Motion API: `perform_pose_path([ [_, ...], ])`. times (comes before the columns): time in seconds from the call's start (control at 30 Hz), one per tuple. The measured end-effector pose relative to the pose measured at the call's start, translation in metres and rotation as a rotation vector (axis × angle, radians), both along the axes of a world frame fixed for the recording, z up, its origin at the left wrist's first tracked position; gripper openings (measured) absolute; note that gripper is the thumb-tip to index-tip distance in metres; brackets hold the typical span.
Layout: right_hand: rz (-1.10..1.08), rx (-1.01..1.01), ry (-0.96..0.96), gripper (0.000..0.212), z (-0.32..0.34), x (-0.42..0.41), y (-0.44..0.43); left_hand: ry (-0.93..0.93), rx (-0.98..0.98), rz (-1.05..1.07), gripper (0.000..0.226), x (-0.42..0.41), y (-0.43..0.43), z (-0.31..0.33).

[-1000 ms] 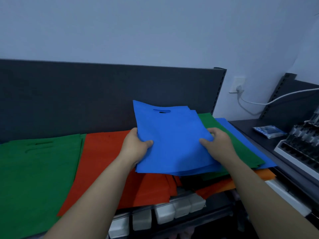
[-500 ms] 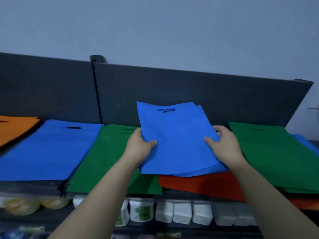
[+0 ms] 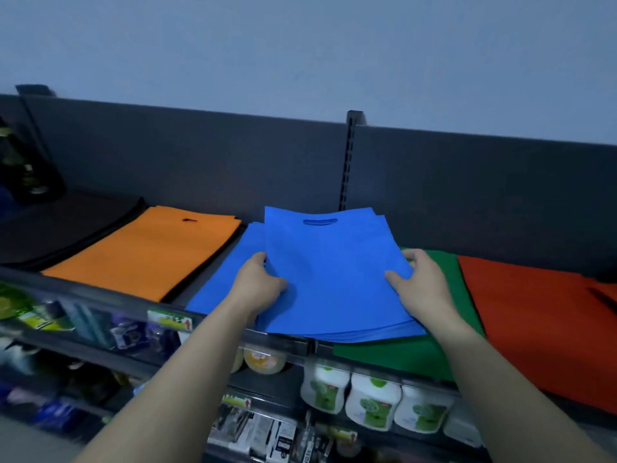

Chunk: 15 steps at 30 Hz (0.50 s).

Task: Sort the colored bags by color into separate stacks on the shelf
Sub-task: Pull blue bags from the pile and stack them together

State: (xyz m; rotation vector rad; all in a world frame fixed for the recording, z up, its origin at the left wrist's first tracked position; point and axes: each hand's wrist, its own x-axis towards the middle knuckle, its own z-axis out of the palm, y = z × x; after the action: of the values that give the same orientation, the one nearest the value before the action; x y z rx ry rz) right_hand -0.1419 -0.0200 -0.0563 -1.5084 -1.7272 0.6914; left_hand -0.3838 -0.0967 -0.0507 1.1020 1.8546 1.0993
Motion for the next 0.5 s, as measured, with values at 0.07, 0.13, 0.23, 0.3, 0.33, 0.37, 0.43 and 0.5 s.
perform_pose_path([
  [0.07, 0.028, -0.046, -0.021, 0.025, -0.005, -0.024, 0.001, 0.030, -0.033, 0.024, 0.042, -0.026, 0.002, -0.004],
  [0.13, 0.050, -0.075, -0.056, 0.032, -0.009, -0.046, 0.003, 0.061, -0.053, 0.054, 0.051, -0.046, 0.006, -0.008],
  [0.23, 0.087, -0.109, -0.082, 0.035, -0.017, -0.072, 0.010, 0.145, -0.078, 0.073, 0.054, -0.070, 0.015, -0.014],
  [0.3, 0.112, -0.126, -0.113, 0.038, -0.022, -0.087, 0.016, 0.194, -0.091, 0.086, 0.050, -0.085, 0.022, -0.019],
  [0.33, 0.124, -0.130, -0.135, 0.041, -0.025, -0.093, 0.018, 0.222, -0.093, 0.092, 0.046, -0.093, 0.026, -0.023],
  [0.37, 0.137, -0.131, -0.162, 0.045, -0.028, -0.099, 0.020, 0.254, -0.096, 0.097, 0.043, -0.101, 0.030, -0.027],
  [0.43, 0.167, -0.146, -0.222, 0.054, -0.034, -0.109, 0.022, 0.330, -0.115, 0.110, 0.039, -0.116, 0.036, -0.036],
  [0.5, 0.193, -0.190, -0.292, 0.066, -0.039, -0.116, 0.021, 0.399, -0.156, 0.109, 0.033, -0.126, 0.040, -0.045],
])
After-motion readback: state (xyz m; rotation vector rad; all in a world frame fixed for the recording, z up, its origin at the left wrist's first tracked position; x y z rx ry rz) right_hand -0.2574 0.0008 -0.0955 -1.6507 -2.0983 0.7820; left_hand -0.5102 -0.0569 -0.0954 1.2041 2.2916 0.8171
